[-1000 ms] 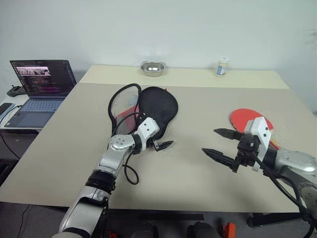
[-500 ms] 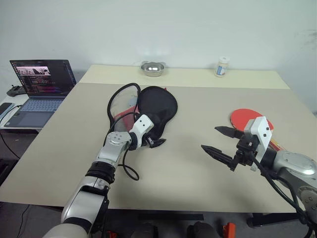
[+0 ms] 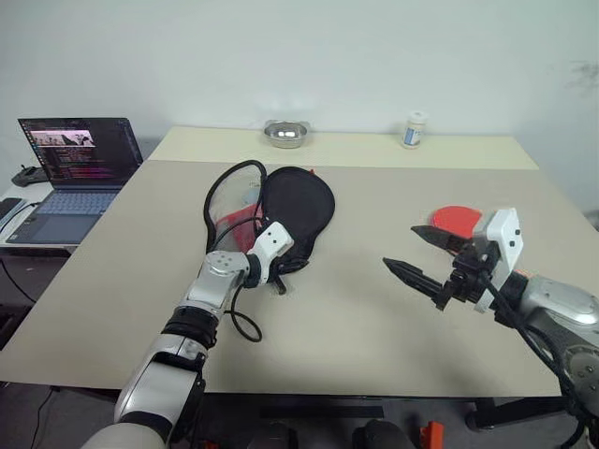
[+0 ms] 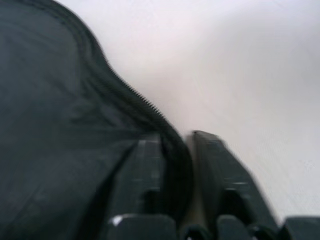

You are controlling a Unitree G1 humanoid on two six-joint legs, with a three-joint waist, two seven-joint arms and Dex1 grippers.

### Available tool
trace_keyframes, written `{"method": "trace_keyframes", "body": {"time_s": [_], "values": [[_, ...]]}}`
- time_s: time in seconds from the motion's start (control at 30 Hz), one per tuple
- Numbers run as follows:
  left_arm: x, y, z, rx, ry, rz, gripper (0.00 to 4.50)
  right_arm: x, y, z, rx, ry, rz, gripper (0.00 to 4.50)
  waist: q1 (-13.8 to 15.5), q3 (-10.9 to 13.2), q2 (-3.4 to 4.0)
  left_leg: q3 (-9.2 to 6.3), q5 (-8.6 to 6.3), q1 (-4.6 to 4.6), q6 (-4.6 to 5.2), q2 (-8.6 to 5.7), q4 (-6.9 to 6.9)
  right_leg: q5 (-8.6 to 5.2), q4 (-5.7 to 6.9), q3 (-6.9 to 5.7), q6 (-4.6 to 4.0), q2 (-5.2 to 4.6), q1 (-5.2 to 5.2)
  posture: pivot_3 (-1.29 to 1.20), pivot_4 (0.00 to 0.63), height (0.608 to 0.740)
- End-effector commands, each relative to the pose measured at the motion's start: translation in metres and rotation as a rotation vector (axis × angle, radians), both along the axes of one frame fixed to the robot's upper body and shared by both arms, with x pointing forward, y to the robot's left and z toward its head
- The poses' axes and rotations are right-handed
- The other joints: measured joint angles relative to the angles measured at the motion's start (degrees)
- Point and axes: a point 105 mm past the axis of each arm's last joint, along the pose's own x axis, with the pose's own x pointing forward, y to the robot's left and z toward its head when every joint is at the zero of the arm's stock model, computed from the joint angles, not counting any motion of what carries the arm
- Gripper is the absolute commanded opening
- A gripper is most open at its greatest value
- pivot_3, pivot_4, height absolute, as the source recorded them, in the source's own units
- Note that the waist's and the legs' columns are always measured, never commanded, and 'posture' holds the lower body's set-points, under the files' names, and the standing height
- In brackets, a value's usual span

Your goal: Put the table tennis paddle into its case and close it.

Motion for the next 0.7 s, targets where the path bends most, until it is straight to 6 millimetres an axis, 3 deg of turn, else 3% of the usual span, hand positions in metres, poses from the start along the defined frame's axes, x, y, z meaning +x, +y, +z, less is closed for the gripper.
{"method": "trace_keyframes", "body": {"time_s": [0.03,0.23,0.5,0.7], "values": [[-0.003,0.007,-0.011,-0.004,0.061,0.053,0.01,-0.004,-0.006,0.004,-0.048,-0.014,0.005,4.5,0.07,-0.01,0.01,0.0,0.0,0.0,0.0,0.0,0.0,0.0,0.0,0.0,0.0,0.0,0.0,0.0,0.15,0.74],[-0.007,-0.009,-0.002,-0.066,0.076,0.035,0.01,-0.016,-0.011,-0.018,-0.218,0.035,0.061,4.5,0.17,-0.01,0.0,0.0,0.0,-0.08,0.0,-0.01,-0.03,0.0,-0.04,0.0,0.0,-0.01,-0.03,0.0,0.15,0.74],[-0.035,-0.071,0.016,-0.182,0.135,-0.112,0.01,-0.019,-0.032,-0.028,-0.32,0.042,0.059,4.5,0.9,0.02,-0.07,-0.1,0.0,-0.29,0.0,-0.12,0.0,0.0,-0.19,-0.04,0.01,-0.05,-0.07,0.0,0.15,0.74],[-0.047,-0.11,0.016,-0.18,0.157,-0.199,0.01,-0.018,-0.049,-0.027,-0.333,0.042,0.03,4.5,1.28,0.04,-0.09,-0.15,0.0,-0.33,0.0,-0.13,0.01,0.0,-0.21,-0.07,0.01,-0.01,-0.08,0.0,0.15,0.74]]}}
